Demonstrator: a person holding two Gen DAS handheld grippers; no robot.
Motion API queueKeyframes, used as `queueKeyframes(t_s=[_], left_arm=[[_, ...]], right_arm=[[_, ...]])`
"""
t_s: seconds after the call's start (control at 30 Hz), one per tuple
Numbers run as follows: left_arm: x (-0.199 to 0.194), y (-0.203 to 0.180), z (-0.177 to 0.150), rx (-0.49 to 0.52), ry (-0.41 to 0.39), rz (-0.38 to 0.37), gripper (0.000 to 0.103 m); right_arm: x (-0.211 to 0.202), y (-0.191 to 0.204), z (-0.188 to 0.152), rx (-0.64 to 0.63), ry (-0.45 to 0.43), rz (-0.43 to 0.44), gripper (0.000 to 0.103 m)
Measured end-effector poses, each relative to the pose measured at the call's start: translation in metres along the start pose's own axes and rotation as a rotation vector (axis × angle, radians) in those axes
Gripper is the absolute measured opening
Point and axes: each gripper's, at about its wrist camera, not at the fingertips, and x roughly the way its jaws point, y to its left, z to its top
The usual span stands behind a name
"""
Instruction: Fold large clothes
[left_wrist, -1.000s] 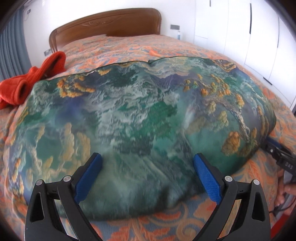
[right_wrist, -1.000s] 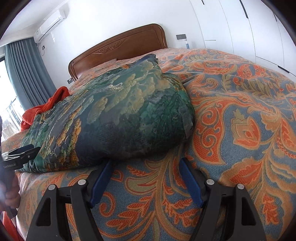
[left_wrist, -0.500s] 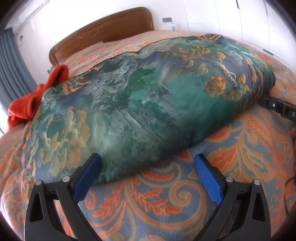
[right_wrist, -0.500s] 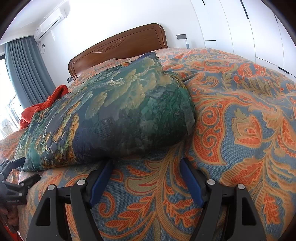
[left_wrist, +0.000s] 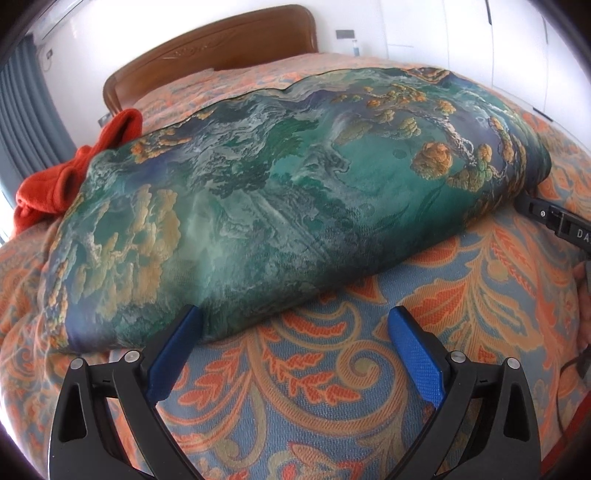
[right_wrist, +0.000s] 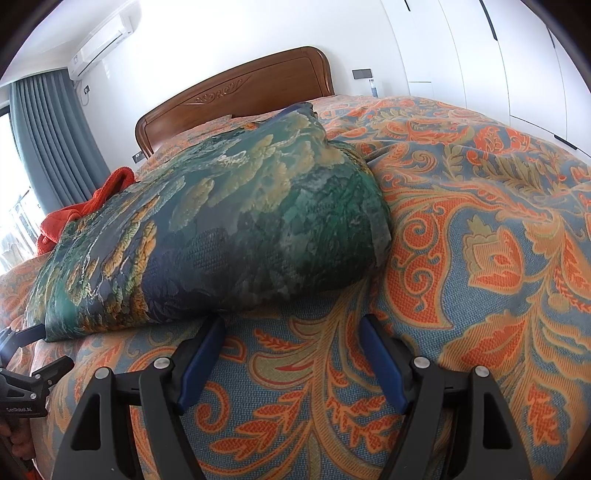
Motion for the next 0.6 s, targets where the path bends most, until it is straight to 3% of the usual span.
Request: queueKeyframes(t_s=[0.23,0.37,0.6], left_arm=[[-0.006,0.009,-0.011,-0.033,0.008,-0.040,0.100],[-0.026,0.019,-0.020,-0.120,-0.011,-0.188,0.100],[-0.058,0.005,-0.007,-0.034,-0.121,-0.243,0.100]], right_arm=[[0.000,0.000,0.001,0.000,0.000,0.001,0.077],[0.000,0.000,0.001,0.000,0.000,0.000,0.077],[-0.005,-0.002,0.002,0.022,-0.004,0.009,0.077]])
